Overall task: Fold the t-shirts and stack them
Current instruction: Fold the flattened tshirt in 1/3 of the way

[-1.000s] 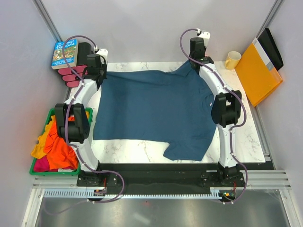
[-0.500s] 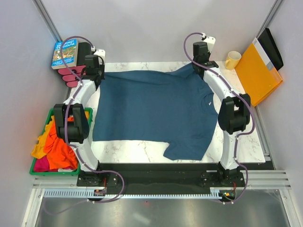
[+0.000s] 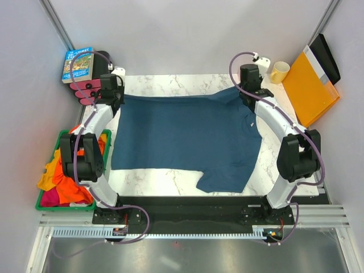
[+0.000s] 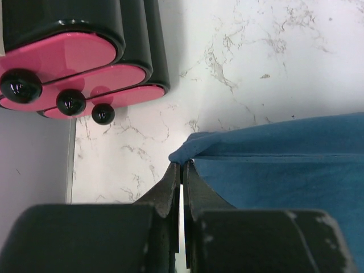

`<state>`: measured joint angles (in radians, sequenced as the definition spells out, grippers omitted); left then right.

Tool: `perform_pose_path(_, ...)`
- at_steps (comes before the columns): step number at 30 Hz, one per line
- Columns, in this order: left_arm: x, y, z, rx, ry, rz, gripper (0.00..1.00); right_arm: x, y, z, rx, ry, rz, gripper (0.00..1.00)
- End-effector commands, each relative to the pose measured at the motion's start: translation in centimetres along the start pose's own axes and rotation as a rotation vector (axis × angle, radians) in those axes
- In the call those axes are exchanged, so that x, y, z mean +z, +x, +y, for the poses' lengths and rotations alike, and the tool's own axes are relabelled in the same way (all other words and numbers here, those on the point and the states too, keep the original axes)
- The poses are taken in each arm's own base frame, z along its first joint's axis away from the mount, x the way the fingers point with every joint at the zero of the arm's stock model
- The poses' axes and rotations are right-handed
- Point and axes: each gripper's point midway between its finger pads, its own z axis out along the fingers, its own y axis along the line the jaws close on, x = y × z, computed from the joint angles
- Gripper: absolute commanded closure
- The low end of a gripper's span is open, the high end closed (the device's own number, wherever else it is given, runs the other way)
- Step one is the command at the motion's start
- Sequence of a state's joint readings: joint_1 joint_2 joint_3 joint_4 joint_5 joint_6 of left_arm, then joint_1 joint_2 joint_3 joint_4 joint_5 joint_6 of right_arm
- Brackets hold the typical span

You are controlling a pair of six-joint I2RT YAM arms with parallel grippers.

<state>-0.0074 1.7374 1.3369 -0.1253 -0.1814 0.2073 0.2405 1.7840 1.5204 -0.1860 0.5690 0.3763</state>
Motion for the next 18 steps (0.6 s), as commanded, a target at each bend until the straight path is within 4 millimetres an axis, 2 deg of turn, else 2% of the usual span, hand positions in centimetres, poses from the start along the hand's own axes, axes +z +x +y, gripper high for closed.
perform_pose_path(1, -1.2, -0.4, 1.0, -0.01, -0.036, -0.035, 0.98, -2.4, -0.6, -1.7, 0.067, 0.016, -0.037, 1.0)
perform_pose_path(3, -1.2, 0.2, 0.8, -0.004, -0.031, -0.028, 0.98, -3.2, -0.2, -2.2, 0.08, 0.014, -0.034, 1.0)
perform_pose_path(9, -0.5, 2.8, 0.3, 0.009, -0.027, 0.03, 0.98, -4.1, 3.8, -4.2, 0.076, 0.038, 0.034, 1.0)
perform_pose_path(11, -0.4, 3.7, 0.1, 0.009, -0.023, 0.047, 0.98, -4.6, 5.5, -5.0, 0.073, 0.049, 0.061, 1.0)
perform_pose_path(12, -0.4, 4.3, 0.0, 0.013, -0.022, 0.059, 0.98, -4.7, 7.0, -5.5, 0.074, 0.056, 0.087, 1.0)
perform_pose_path(14, -0.4, 4.8, -0.2, 0.017, -0.019, 0.068, 0.98, -5.1, 8.1, -6.0, 0.086, 0.059, 0.109, 1.0)
perform_pose_path(18, 0.1, 6.5, -0.5, 0.028, -0.017, 0.103, 0.98, -5.3, 11.8, -6.8, 0.075, 0.067, 0.185, 1.0)
